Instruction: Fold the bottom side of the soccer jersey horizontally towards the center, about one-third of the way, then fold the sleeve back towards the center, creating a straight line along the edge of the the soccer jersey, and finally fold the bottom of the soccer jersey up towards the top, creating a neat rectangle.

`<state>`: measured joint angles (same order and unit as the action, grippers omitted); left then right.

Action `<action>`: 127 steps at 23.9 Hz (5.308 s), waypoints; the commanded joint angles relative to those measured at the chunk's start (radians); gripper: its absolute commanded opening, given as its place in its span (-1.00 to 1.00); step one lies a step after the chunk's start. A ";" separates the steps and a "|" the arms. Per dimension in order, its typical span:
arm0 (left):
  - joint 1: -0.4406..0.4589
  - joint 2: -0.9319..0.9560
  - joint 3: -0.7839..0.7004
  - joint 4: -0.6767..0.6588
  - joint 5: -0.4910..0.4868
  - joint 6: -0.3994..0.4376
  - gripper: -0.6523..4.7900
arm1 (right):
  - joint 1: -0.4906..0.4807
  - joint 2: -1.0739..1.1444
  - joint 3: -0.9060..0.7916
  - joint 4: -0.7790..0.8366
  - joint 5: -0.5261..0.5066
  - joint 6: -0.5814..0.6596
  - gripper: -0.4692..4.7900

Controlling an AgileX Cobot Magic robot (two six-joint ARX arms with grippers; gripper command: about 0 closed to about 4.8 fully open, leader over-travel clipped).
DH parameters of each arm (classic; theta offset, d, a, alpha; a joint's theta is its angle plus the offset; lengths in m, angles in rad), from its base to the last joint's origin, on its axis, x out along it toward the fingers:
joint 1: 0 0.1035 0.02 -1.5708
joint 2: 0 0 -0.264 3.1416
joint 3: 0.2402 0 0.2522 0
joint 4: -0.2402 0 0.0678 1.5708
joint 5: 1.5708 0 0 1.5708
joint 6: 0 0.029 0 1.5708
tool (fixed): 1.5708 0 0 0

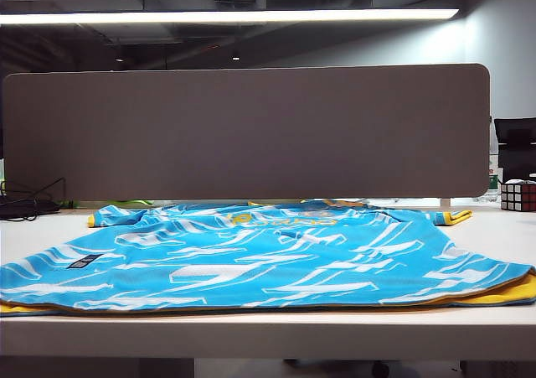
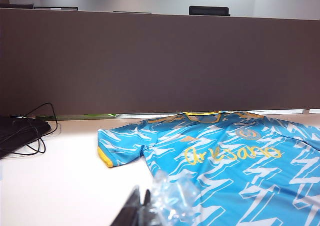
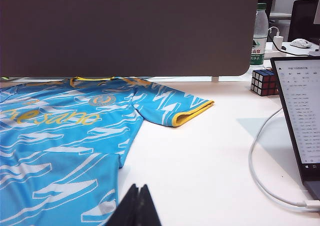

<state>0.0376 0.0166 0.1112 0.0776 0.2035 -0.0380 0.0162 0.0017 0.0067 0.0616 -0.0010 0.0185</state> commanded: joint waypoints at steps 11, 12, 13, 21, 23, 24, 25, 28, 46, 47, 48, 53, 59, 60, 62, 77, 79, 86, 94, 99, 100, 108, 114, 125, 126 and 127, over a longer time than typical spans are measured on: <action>0.001 0.003 -0.002 -0.040 -0.014 -0.133 -0.78 | 0.005 -0.002 -0.006 0.018 -0.013 0.098 -0.83; 0.001 0.006 -0.002 -0.041 -0.038 -0.243 -0.78 | 0.006 -0.002 -0.004 0.018 -0.023 0.153 -0.83; 0.001 0.016 -0.001 -0.049 -0.077 -0.343 -0.78 | 0.006 -0.001 -0.001 0.017 -0.041 0.245 -0.83; 0.002 0.320 0.031 -0.106 -0.006 -0.554 -0.78 | 0.006 0.186 0.146 -0.245 -0.130 0.385 -0.84; 0.002 0.426 0.056 -0.106 0.017 -0.553 -0.78 | 0.004 0.285 0.194 -0.272 -0.132 0.374 -0.84; 0.002 0.494 0.076 -0.106 0.041 -0.552 -0.78 | 0.005 0.334 0.219 -0.288 -0.134 0.373 -0.84; 0.002 0.605 0.116 -0.104 0.088 -0.524 -0.78 | 0.005 0.444 0.280 -0.334 -0.137 0.340 -0.84; 0.002 0.827 0.227 -0.111 0.205 -0.439 -0.78 | 0.000 0.650 0.410 -0.435 -0.165 0.258 -0.84; 0.002 1.192 0.411 -0.341 0.242 -0.240 0.50 | -0.083 1.266 0.627 -0.566 -0.417 0.130 0.31; 0.002 1.197 0.411 -0.345 0.242 -0.236 0.50 | -0.083 1.277 0.627 -0.555 -0.421 0.130 0.31; 0.002 1.206 0.411 -0.346 0.243 -0.234 0.50 | -0.083 1.287 0.627 -0.544 -0.425 0.131 0.31; 0.001 1.282 0.411 -0.363 0.258 -0.208 0.51 | -0.081 1.358 0.628 -0.450 -0.446 0.150 0.31; 0.001 1.378 0.410 -0.368 0.268 -0.200 0.50 | -0.080 1.418 0.627 -0.397 -0.460 0.170 0.31; 0.001 1.391 0.410 -0.368 0.269 -0.199 0.50 | -0.080 1.427 0.627 -0.391 -0.477 0.175 0.31; 0.000 1.415 0.410 -0.368 0.274 -0.197 0.50 | -0.077 1.446 0.627 -0.375 -0.504 0.195 0.31; -0.099 1.511 0.410 -0.293 0.298 -0.156 -0.45 | 0.019 1.524 0.627 -0.326 -0.518 0.225 -0.25; -0.099 1.511 0.410 -0.253 0.298 -0.157 -0.60 | 0.039 1.529 0.627 -0.312 -0.518 0.226 -0.53; -0.063 1.471 0.410 -0.204 0.370 -0.236 -0.78 | 0.063 1.516 0.627 -0.319 -0.530 0.229 -0.85; -0.051 1.073 0.413 -0.392 0.407 -0.297 -0.78 | 0.063 1.183 0.627 -0.559 -0.547 0.216 -0.85; -0.049 0.743 0.413 -0.623 0.476 -0.416 -0.78 | 0.069 0.912 0.627 -0.790 -0.634 0.194 -0.85; -0.050 0.637 0.413 -0.658 0.507 -0.457 -0.78 | 0.069 0.820 0.627 -0.861 -0.631 0.194 -0.85; -0.049 0.197 0.413 -1.005 0.517 -0.542 -0.78 | 0.067 0.344 0.627 -1.136 -0.591 0.303 -0.85; -0.048 0.246 0.410 -0.841 0.446 -0.549 -0.78 | 0.067 0.353 0.627 -0.878 -0.538 0.383 -0.85; -0.047 0.904 0.413 -0.120 0.450 -0.610 -0.78 | 0.066 1.019 0.721 -0.314 -0.541 0.367 -0.85; -0.047 0.982 0.420 -0.063 0.447 -0.613 -0.78 | 0.066 1.093 0.747 -0.279 -0.542 0.366 -0.85; -0.046 1.036 0.430 -0.029 0.447 -0.614 -0.78 | 0.066 1.150 0.769 -0.256 -0.544 0.366 -0.85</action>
<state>-0.0124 0.9810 0.5243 -0.0582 0.6521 -0.6460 0.0826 1.0973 0.7418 -0.2714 -0.5385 0.3931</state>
